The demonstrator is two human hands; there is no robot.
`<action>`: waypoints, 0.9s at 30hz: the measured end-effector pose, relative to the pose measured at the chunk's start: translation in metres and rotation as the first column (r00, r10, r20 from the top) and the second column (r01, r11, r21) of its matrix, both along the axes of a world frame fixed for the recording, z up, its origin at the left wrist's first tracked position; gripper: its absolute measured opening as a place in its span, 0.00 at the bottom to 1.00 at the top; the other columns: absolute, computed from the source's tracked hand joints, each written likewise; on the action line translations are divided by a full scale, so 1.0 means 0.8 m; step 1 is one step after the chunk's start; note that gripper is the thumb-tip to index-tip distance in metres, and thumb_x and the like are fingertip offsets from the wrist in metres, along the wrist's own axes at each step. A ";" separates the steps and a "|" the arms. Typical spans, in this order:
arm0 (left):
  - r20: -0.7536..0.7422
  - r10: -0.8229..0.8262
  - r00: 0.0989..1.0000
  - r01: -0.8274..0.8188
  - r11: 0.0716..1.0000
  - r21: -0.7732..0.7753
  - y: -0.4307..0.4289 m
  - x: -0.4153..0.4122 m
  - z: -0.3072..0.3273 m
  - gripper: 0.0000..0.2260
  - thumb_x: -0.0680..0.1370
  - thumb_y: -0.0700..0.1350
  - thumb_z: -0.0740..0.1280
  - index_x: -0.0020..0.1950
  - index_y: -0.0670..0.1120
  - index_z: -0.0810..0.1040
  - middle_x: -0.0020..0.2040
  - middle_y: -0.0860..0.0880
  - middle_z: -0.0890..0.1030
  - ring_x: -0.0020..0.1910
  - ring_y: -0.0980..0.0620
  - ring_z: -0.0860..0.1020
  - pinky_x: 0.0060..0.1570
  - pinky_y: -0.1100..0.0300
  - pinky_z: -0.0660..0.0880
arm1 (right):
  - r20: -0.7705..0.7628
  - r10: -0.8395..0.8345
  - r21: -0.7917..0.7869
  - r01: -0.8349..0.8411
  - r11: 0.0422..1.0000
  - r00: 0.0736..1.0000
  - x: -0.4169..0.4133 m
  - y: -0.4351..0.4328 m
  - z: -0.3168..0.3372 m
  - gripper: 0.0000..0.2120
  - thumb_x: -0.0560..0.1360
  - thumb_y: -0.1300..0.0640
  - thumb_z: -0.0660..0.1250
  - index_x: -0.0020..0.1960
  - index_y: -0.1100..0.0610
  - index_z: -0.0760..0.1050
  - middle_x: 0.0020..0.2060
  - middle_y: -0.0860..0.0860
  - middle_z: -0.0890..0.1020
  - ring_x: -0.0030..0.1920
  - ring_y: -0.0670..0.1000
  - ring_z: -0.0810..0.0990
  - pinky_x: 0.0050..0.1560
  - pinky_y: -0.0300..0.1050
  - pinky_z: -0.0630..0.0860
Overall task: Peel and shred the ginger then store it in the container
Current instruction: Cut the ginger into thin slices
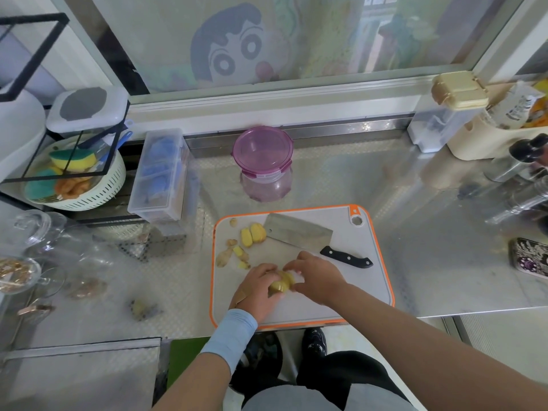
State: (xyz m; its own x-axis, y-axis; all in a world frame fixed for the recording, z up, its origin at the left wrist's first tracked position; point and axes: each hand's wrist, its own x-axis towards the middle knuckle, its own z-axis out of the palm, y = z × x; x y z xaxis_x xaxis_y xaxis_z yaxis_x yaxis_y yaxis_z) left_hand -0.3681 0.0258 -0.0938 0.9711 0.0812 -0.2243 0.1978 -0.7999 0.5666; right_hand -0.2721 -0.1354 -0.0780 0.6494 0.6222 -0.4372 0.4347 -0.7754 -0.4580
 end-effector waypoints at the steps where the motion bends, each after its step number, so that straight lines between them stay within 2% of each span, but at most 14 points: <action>1: 0.005 -0.002 1.000 0.002 1.000 0.002 0.000 -0.001 0.000 0.14 0.75 0.47 0.70 0.59 0.48 0.80 0.67 0.56 0.70 0.65 0.55 0.67 0.60 0.70 0.59 | -0.007 0.006 -0.003 -0.006 1.000 1.000 0.001 0.000 0.001 0.22 0.74 0.47 0.71 0.67 0.42 0.74 0.56 0.47 0.72 0.56 0.51 0.77 0.52 0.48 0.75; 4: 0.009 -0.003 1.000 0.003 1.000 0.013 0.003 -0.001 0.003 0.14 0.77 0.47 0.66 0.62 0.49 0.78 0.65 0.56 0.71 0.62 0.56 0.69 0.61 0.66 0.64 | -0.027 0.029 -0.015 -0.029 0.999 0.999 0.008 -0.004 0.005 0.25 0.74 0.49 0.71 0.69 0.42 0.71 0.58 0.47 0.73 0.57 0.51 0.77 0.55 0.47 0.75; 6: 0.006 -0.005 1.000 0.006 1.000 -0.002 0.007 0.000 0.005 0.12 0.76 0.46 0.68 0.59 0.49 0.79 0.61 0.56 0.72 0.59 0.56 0.71 0.59 0.64 0.69 | -0.032 0.044 -0.021 -0.045 0.999 0.998 0.011 -0.007 0.008 0.26 0.74 0.49 0.71 0.70 0.42 0.71 0.58 0.46 0.73 0.58 0.51 0.77 0.55 0.45 0.75; 10: 0.003 0.011 1.000 -0.011 1.000 -0.014 0.008 -0.001 0.007 0.10 0.74 0.45 0.70 0.55 0.48 0.81 0.58 0.58 0.74 0.57 0.58 0.71 0.52 0.73 0.63 | 0.001 0.065 -0.026 -0.065 0.998 0.998 0.004 -0.006 0.011 0.27 0.74 0.46 0.70 0.72 0.40 0.68 0.60 0.47 0.71 0.61 0.52 0.74 0.56 0.46 0.72; 13: 0.007 0.076 0.997 -0.075 0.993 -0.087 0.005 -0.004 0.006 0.12 0.74 0.43 0.72 0.56 0.47 0.81 0.56 0.58 0.72 0.53 0.58 0.73 0.47 0.76 0.69 | 0.045 0.106 -0.004 -0.106 0.994 0.993 -0.004 0.003 0.010 0.29 0.74 0.44 0.70 0.73 0.40 0.66 0.61 0.50 0.68 0.64 0.53 0.70 0.60 0.50 0.72; 16: -0.017 0.104 0.994 -0.105 0.991 -0.087 0.006 -0.007 0.004 0.11 0.74 0.44 0.73 0.56 0.48 0.81 0.53 0.58 0.72 0.49 0.58 0.73 0.48 0.75 0.70 | 0.045 0.157 -0.008 -0.157 0.988 0.986 -0.007 0.015 0.009 0.26 0.74 0.45 0.70 0.71 0.39 0.69 0.60 0.50 0.68 0.63 0.54 0.70 0.57 0.51 0.73; 20: 0.027 0.085 0.996 -0.083 0.995 -0.046 0.011 -0.011 -0.001 0.09 0.73 0.46 0.73 0.52 0.48 0.82 0.49 0.58 0.73 0.52 0.56 0.72 0.56 0.60 0.71 | 0.038 0.135 -0.020 -0.134 0.991 0.990 -0.004 0.020 0.006 0.23 0.75 0.46 0.71 0.69 0.41 0.73 0.60 0.50 0.69 0.62 0.53 0.71 0.56 0.49 0.72; 22: 0.025 0.091 0.996 -0.090 0.995 -0.038 0.011 -0.013 -0.001 0.10 0.73 0.47 0.73 0.54 0.49 0.82 0.50 0.57 0.74 0.55 0.55 0.71 0.57 0.59 0.69 | 0.025 0.128 -0.021 -0.128 0.992 0.991 -0.003 0.021 0.005 0.24 0.74 0.47 0.72 0.69 0.41 0.72 0.60 0.49 0.69 0.62 0.53 0.71 0.56 0.48 0.72; 27: 0.017 0.084 0.996 -0.083 0.996 -0.024 0.008 -0.007 -0.001 0.15 0.76 0.50 0.69 0.63 0.51 0.77 0.61 0.56 0.73 0.60 0.56 0.69 0.58 0.67 0.63 | 0.000 0.103 -0.006 -0.103 0.995 0.995 -0.002 0.022 0.009 0.24 0.73 0.46 0.72 0.67 0.43 0.73 0.59 0.48 0.70 0.60 0.53 0.74 0.55 0.48 0.74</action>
